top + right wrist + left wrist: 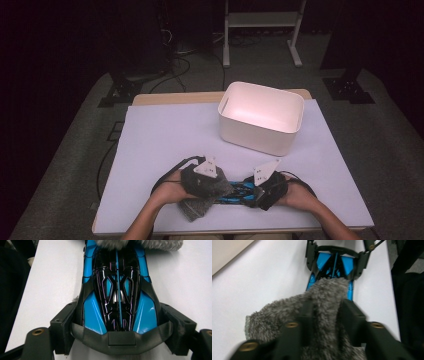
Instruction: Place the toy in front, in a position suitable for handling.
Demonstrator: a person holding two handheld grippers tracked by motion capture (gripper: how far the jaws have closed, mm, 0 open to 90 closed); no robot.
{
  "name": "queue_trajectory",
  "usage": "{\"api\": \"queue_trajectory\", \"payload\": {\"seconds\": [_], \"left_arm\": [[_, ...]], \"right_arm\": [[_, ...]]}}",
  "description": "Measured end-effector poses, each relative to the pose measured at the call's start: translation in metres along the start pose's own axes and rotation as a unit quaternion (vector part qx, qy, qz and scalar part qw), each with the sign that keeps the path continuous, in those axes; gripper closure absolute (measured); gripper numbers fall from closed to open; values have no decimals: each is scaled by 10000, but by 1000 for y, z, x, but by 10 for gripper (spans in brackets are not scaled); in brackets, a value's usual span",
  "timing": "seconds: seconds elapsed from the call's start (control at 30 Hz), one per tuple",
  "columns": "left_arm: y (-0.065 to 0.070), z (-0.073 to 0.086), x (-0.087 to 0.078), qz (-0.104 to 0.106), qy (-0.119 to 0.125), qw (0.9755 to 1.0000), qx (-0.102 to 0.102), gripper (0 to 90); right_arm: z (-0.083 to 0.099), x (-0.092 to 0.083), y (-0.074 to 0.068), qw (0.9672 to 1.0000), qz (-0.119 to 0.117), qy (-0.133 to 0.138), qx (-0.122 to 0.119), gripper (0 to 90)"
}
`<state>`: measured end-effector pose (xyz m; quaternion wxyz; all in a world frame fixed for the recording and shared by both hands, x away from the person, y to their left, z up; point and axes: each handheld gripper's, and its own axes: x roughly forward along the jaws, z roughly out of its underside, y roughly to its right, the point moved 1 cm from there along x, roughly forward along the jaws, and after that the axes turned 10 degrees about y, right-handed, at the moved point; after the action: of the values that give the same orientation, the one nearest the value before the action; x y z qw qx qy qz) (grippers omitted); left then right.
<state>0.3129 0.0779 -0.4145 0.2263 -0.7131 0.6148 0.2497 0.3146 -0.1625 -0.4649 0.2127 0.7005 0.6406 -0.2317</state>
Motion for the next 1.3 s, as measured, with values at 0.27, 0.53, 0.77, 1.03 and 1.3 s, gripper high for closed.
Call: {"api": "queue_trajectory", "payload": {"seconds": [0.27,0.53,0.77,1.03,1.3], "left_arm": [[-9,-18,21,-134,-173,9998,38,744],[-11,-1,6,-116,-339,9993,-57,774],[-16,17,-9,-212,-257,9989,-326,779],[-17,-13,15,1,-199,9997,-124,780],[-19,-20,24,90,-410,9989,-202,786]], "right_arm": [[-3,4,1,10000,-32,-3,-2,230],[-2,4,1,10000,-20,40,-46,231],[-4,5,0,9999,-21,-30,-123,232],[-6,6,0,9998,-46,-82,-177,232],[-6,6,0,10000,-6,-61,24,219]]}}
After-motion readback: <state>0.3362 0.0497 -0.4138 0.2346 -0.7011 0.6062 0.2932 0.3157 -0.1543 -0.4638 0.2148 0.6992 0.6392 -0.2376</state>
